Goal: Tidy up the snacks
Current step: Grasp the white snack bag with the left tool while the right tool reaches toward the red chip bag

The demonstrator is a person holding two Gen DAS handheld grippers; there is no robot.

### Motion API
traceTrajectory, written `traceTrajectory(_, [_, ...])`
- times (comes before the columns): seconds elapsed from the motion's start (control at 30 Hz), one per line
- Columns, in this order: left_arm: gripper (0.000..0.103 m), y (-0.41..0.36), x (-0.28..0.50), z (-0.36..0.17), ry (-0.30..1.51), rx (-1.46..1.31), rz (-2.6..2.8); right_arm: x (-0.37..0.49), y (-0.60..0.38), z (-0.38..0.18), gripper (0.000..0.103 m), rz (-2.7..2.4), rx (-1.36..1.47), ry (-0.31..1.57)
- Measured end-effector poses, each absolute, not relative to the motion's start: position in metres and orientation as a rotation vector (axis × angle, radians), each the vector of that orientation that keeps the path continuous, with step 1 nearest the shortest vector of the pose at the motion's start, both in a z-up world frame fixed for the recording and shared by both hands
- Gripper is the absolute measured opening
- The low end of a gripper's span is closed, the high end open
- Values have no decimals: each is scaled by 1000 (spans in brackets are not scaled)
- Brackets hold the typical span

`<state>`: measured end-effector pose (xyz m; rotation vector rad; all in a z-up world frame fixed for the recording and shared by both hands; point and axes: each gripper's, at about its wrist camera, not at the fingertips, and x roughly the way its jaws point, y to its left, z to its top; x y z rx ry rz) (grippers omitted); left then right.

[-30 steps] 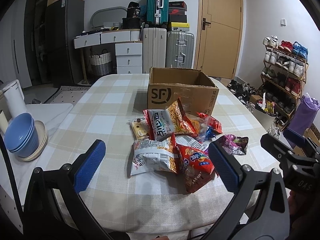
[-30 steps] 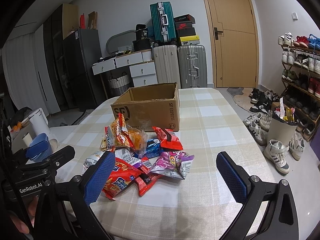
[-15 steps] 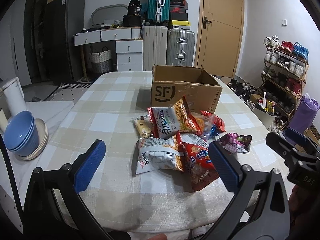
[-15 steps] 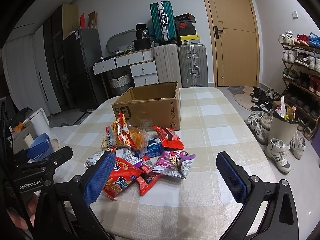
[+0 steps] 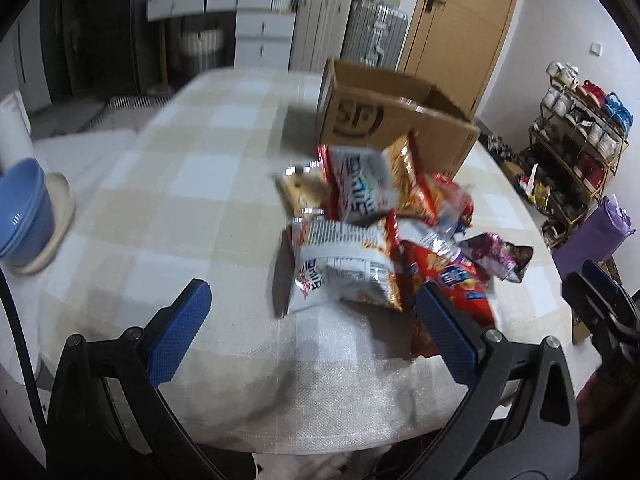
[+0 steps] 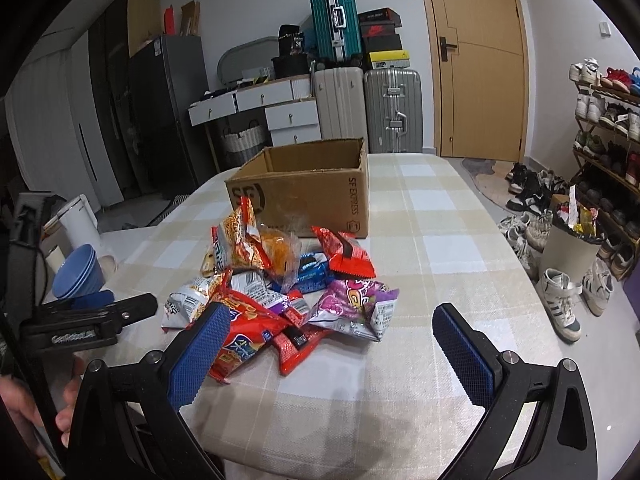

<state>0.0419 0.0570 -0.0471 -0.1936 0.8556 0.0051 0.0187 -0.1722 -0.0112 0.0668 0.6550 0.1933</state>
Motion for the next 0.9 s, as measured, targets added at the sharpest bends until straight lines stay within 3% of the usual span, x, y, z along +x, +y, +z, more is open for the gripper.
traceTrajectory(0.23, [102, 49, 89, -70, 966, -172, -42, 19, -175, -14, 103, 208, 79, 668])
traceTrajectory(0.37, [89, 41, 113, -89, 1044, -150, -67, 20, -178, -14, 103, 219, 98, 677])
traceTrajectory(0.53, [87, 38, 125, -98, 1063, -167, -97, 21, -175, -16, 103, 241, 114, 694])
traceTrajectory(0.77, [64, 38, 130, -102, 1078, -192, -150, 24, -153, -27, 103, 328, 46, 734])
traceTrajectory(0.9, [60, 43, 126, -102, 1081, -208, -171, 35, -134, -45, 103, 409, 37, 811])
